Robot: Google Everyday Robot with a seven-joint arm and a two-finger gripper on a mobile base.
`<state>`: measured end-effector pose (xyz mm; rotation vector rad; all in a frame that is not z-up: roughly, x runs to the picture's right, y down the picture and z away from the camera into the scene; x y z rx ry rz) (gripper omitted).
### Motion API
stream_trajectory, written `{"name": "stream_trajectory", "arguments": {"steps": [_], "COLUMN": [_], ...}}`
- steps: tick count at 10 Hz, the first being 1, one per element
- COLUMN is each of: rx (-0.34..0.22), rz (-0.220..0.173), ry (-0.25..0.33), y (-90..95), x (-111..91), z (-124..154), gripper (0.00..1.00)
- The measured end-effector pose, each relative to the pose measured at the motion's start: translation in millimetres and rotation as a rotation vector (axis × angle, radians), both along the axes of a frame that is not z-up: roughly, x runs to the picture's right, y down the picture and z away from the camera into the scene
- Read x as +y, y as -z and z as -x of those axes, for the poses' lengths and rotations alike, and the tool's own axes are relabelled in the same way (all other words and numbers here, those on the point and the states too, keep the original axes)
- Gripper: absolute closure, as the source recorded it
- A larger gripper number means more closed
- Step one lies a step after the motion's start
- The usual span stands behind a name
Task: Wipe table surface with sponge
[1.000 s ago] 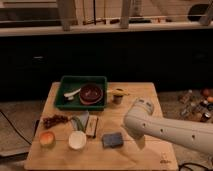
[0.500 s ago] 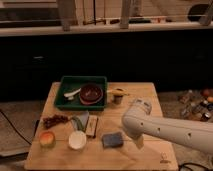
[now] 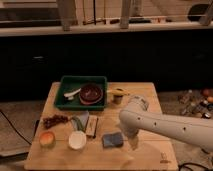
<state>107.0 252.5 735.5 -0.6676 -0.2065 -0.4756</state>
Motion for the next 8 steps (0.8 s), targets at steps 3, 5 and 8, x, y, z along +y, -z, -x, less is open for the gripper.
{"name": "stream_trajectory", "arguments": {"steps": [3,5,8], "rx": [0.030,0.032,0.032], "rz": [0.029,0.053,0.087], "ry": [-0.076,-0.146,-0.240], "y": [-6.3,-14.3,-26.2], "x": [10,17,24], "z": [12,21,30], "gripper": [0.20,0.20,0.20]}}
